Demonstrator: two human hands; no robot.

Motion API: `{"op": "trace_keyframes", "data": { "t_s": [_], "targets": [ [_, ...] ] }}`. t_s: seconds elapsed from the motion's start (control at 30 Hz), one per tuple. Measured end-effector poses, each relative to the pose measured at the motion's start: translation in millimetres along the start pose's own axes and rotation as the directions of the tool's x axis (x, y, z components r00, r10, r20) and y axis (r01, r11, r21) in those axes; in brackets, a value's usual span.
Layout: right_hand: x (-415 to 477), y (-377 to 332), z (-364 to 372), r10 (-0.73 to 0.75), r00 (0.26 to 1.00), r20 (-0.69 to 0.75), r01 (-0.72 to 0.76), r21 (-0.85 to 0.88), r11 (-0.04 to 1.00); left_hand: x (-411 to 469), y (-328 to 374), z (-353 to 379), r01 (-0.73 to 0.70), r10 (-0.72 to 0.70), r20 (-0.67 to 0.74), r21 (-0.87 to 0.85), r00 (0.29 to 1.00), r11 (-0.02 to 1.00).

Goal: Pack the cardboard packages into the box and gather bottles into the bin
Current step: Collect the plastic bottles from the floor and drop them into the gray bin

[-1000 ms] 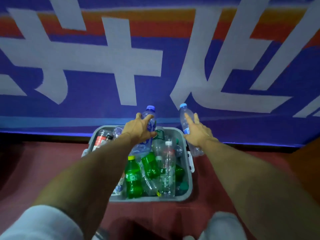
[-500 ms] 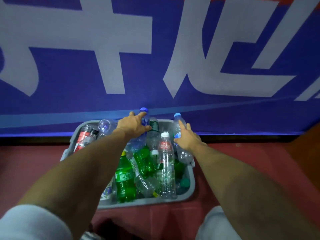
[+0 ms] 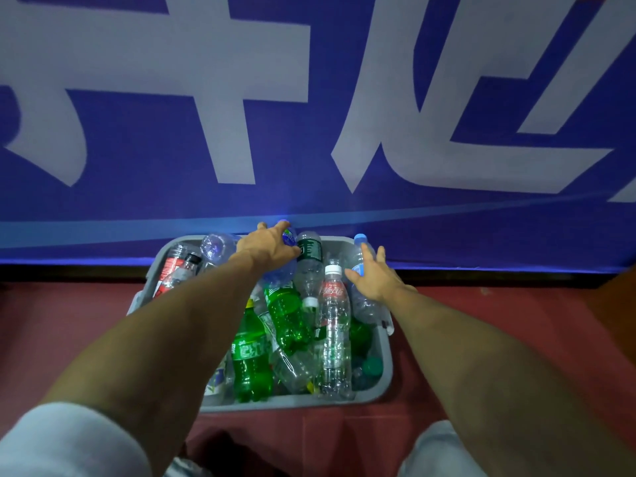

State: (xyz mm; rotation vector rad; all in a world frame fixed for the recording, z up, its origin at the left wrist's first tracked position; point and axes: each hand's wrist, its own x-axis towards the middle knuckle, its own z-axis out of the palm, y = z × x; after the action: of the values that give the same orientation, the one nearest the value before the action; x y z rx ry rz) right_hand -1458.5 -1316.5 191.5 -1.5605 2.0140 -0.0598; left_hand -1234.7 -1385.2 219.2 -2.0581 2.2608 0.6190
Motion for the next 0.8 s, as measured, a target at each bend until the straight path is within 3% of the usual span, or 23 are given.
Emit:
{"op": "trace_keyframes", "data": {
  "t_s": [0.8],
  "targets": [
    [2.5, 8.1, 2.3, 0.011, 0.992, -0.126, -0.016, -0.038, 0.999, -7.8, -0.9, -3.3, -0.046, 0.046, -0.039, -0.006, 0.998, 0.999]
  ]
}}
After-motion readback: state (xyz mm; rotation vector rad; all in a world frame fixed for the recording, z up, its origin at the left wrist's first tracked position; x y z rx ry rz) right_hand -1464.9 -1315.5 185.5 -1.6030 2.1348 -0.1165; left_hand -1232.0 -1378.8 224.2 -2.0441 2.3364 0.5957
